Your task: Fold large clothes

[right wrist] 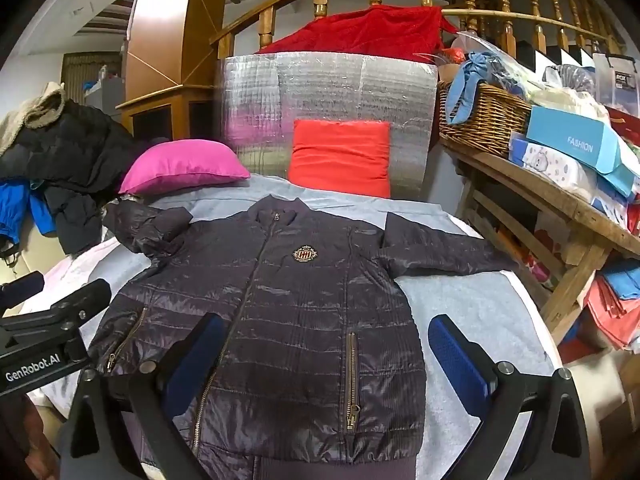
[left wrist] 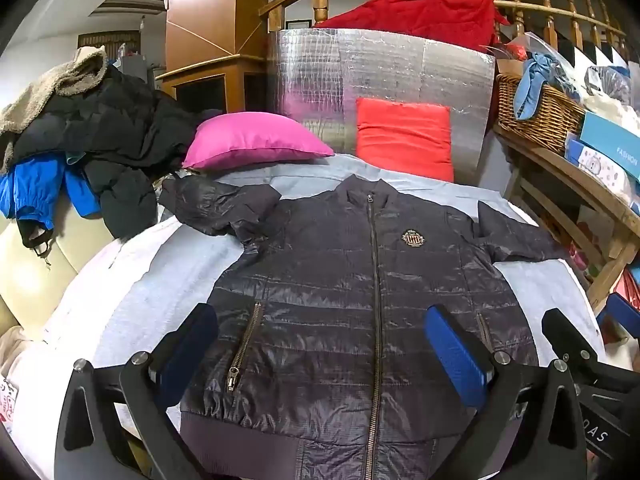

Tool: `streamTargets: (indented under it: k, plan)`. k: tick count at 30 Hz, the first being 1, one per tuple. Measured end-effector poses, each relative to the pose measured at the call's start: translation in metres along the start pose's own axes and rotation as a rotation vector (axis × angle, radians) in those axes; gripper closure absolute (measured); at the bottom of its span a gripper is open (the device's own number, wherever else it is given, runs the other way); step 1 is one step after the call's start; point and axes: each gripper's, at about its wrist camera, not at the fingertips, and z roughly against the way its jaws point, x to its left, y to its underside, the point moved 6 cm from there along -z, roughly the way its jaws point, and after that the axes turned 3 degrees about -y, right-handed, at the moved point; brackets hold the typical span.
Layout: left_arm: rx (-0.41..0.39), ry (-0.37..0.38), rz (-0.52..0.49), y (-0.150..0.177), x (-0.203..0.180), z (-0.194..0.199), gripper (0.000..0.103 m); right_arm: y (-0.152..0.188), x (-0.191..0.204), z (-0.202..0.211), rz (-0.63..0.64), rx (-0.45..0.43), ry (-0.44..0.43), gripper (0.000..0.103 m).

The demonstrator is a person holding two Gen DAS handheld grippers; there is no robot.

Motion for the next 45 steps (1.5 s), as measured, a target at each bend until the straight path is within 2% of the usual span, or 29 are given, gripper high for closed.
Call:
streamTargets:
  k: [45]
  plan:
    - [-0.002, 0.001, 0.01, -0.0039, 0.0033, 0.0028, 0.0, -0.0059, 0.0077, 0.0016, 0.014, -0.02, -0.008, 0.0]
